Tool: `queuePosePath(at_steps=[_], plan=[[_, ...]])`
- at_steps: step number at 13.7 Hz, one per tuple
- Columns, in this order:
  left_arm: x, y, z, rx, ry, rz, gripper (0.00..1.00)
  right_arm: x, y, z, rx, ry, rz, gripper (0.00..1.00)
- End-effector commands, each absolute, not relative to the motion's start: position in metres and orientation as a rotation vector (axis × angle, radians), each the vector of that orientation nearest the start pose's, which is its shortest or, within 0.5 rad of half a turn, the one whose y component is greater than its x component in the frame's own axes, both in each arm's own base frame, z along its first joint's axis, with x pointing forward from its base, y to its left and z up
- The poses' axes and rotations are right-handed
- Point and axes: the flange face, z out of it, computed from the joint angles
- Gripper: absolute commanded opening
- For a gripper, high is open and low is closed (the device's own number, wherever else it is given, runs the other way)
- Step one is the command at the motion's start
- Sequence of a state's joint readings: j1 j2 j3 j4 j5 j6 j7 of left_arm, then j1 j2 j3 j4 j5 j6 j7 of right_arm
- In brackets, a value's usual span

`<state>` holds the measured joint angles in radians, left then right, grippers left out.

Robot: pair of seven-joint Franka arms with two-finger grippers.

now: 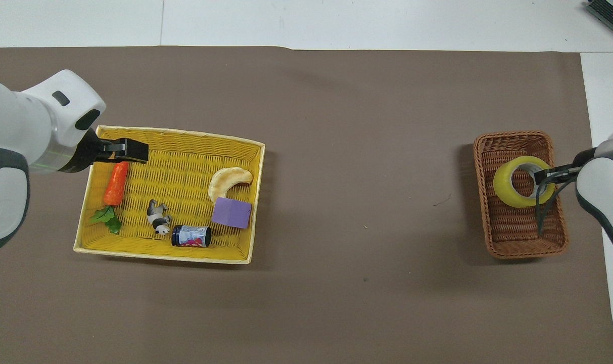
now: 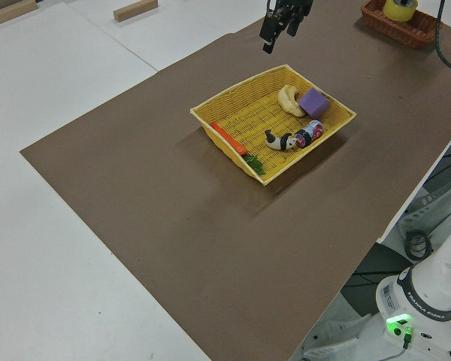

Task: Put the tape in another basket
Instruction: 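Open the right gripper and lift it away from the tape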

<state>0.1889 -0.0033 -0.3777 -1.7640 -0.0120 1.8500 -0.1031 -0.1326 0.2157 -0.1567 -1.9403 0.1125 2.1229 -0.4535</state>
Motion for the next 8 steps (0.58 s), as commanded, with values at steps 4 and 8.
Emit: queuePosePath(at_steps=[4, 8], plan=[[0.536, -0.032, 0.630, -3.086, 0.323, -0.127, 1.00, 0.578, -0.157, 0.371, -3.087, -0.175, 0.022, 0.87], [0.537, -0.025, 0.640, -3.118, 0.314, 0.079, 1.00, 0.589, -0.152, 0.401, -3.093, -0.196, -0.031, 1.00]])
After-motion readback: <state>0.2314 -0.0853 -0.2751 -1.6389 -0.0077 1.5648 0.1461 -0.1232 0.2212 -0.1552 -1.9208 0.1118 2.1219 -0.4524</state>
